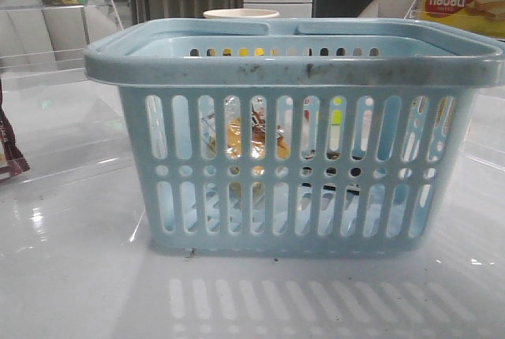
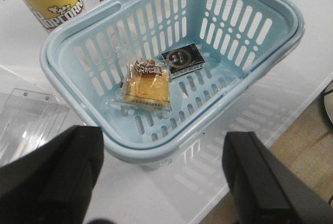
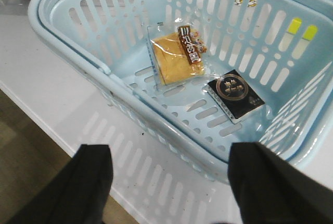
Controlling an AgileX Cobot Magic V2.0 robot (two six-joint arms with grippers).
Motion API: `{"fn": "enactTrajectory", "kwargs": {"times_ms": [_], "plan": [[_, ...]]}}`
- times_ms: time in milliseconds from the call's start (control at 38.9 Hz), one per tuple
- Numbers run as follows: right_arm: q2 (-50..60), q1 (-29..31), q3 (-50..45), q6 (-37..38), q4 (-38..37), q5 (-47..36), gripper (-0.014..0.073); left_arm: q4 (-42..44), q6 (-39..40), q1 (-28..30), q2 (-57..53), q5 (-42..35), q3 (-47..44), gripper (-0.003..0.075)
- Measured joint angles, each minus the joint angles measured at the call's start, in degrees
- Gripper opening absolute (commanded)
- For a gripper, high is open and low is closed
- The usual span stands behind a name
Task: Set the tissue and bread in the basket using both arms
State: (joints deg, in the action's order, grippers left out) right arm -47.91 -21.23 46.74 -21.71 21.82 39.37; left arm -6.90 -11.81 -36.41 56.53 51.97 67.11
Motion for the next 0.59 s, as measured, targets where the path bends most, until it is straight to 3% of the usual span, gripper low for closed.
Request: {"fn": "enactTrajectory", "kwargs": {"times_ms": [283,591], "plan": [[0.0,0.0,0.0,0.0,0.0,0.42,0.057,0.0,0.0,0.0,-14.68,-0.58,-14.73,0.0539],[0.29,0.0,0.0,0.0,-2.22,2.9,0.057,0.61,0.0,0.0,-24.73,-0.58,-24.87,0.0539]]}}
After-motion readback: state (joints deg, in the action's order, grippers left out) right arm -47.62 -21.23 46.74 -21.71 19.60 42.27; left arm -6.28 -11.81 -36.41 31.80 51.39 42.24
